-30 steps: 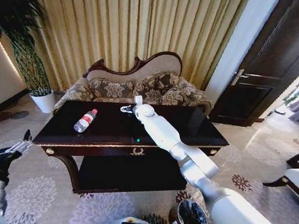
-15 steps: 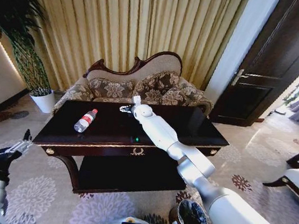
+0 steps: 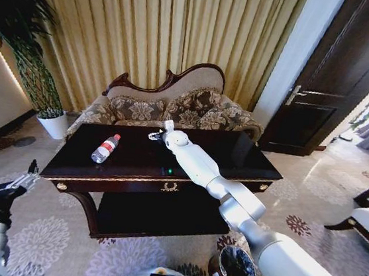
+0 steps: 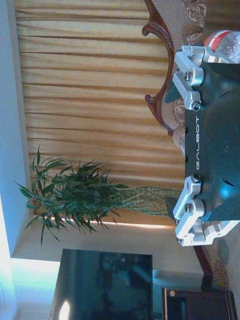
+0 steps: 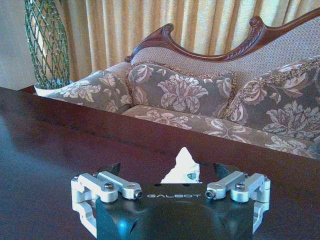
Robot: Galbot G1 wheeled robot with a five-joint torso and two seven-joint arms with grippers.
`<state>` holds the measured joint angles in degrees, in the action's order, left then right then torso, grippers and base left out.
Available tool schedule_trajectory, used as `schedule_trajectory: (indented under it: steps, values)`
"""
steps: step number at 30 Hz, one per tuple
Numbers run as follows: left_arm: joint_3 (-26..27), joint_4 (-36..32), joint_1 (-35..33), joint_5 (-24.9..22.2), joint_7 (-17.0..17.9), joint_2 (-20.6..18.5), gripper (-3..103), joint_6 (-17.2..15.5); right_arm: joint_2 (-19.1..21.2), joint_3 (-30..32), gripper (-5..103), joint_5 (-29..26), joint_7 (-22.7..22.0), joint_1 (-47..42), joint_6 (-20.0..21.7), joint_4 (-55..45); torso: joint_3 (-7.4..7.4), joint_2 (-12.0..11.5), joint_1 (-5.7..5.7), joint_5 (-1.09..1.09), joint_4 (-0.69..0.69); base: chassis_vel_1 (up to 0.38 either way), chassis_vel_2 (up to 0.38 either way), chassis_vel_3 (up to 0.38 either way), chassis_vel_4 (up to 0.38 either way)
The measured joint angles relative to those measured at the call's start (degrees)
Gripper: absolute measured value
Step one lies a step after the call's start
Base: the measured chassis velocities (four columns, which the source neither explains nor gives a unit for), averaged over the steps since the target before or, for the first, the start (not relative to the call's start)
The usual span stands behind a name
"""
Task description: Move to the front of the table and place the trash on the table into the trash bin.
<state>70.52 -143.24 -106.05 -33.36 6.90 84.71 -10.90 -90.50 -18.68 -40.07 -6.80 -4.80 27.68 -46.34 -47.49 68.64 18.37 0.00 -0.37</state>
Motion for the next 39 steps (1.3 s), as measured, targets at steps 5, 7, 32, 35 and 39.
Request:
schedule_trajectory:
  steps: [5, 7, 32, 35, 39]
  values:
    - [0.0, 0.0, 0.02, 0.02, -0.02, 0.0, 100, 0.02, 0.13, 0.0, 102, 0.03, 0.0, 0.04, -0.42, 0.42, 0.0, 0.0, 0.0, 0.0, -0.01, 0.0, 0.0, 0.0, 0.0]
    - [-0.09, 0.0, 0.07, 0.05, -0.02, 0.0, 100, 0.02, 0.15, 0.0, 96, 0.1, 0.0, 0.04, -0.75, 0.6, 0.0, 0.0, 0.0, 0.0, 0.0, 0.0, 0.0, 0.0, 0.0]
    - [-0.23, 0.0, 0.9, -0.11, -0.04, -0.28, 100, -0.03, 3.93, 1.49, 2, 0.08, 0.0, -1.58, -1.28, -6.24, 0.0, 0.0, 0.0, 0.0, 0.0, 0.0, 0.0, 0.0, 0.0]
    - [-0.3, 0.0, 1.14, -0.22, -0.04, -0.38, 100, -0.04, 5.15, 3.06, 1, -1.18, 0.0, -0.97, -0.55, -9.91, 0.0, 0.0, 0.0, 0.0, 0.0, 0.0, 0.0, 0.0, 0.0]
    - [-0.24, 0.0, 1.39, -0.43, -0.02, -0.54, 100, -0.05, 7.98, 5.22, 0, -2.12, 0.01, -0.55, 0.29, -15.42, 0.0, 0.0, 0.0, 0.0, 0.01, 0.0, 0.0, 0.0, 0.0]
